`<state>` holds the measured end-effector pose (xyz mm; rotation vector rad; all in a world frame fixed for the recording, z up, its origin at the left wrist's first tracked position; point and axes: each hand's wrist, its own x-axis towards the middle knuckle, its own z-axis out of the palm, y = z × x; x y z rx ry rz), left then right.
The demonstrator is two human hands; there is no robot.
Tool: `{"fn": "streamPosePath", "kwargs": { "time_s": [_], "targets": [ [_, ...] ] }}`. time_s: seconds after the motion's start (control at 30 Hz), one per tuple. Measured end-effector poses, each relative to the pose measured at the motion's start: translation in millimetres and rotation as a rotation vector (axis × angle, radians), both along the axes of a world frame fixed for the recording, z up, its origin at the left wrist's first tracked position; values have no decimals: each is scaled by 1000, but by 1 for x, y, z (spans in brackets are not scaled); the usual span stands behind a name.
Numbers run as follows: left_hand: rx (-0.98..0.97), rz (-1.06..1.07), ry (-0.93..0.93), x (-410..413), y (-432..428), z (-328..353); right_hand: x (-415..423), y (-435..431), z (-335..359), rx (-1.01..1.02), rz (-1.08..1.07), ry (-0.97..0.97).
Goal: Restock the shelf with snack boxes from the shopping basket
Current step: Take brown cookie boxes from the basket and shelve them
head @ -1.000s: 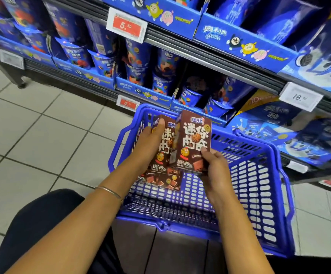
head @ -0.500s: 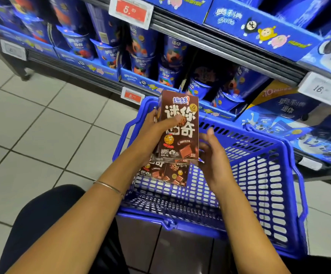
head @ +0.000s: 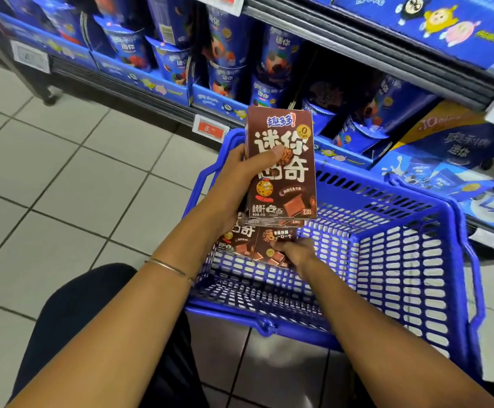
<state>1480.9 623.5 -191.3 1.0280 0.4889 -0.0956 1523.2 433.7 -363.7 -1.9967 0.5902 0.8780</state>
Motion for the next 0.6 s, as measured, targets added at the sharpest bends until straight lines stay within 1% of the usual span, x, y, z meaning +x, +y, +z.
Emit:
{"fn": "streamPosePath", "kwargs": {
  "time_s": [0.1, 0.2, 0.27, 0.37, 0.4, 0.43, 0.5, 0.53, 0.6],
  "targets": [
    [5, -8, 1, 1, -3, 1, 2, -9, 10, -2, -44, -31],
    [16, -15, -7, 1, -5, 3, 10, -17, 26, 77, -146, -56],
    [16, -14, -9, 0, -5, 5, 13, -18, 33, 172, -151, -24],
    [12, -2, -11, -2, -4, 8, 13, 0, 38, 340, -125, 103],
    [6, 4, -11, -2, -4, 9, 11, 11, 38, 350, -73, 145],
    [4, 12, -10, -3, -4, 11, 8, 23, 36, 315, 3, 163],
    [13, 22, -9, -4, -4, 13, 2, 40, 28, 184, 125, 123],
    [16, 28, -7, -5, -4, 14, 0, 46, 24, 154, 134, 113],
    [6, 34, -8, -6, -4, 15, -3, 52, 17, 203, 44, 178]
  ]
}}
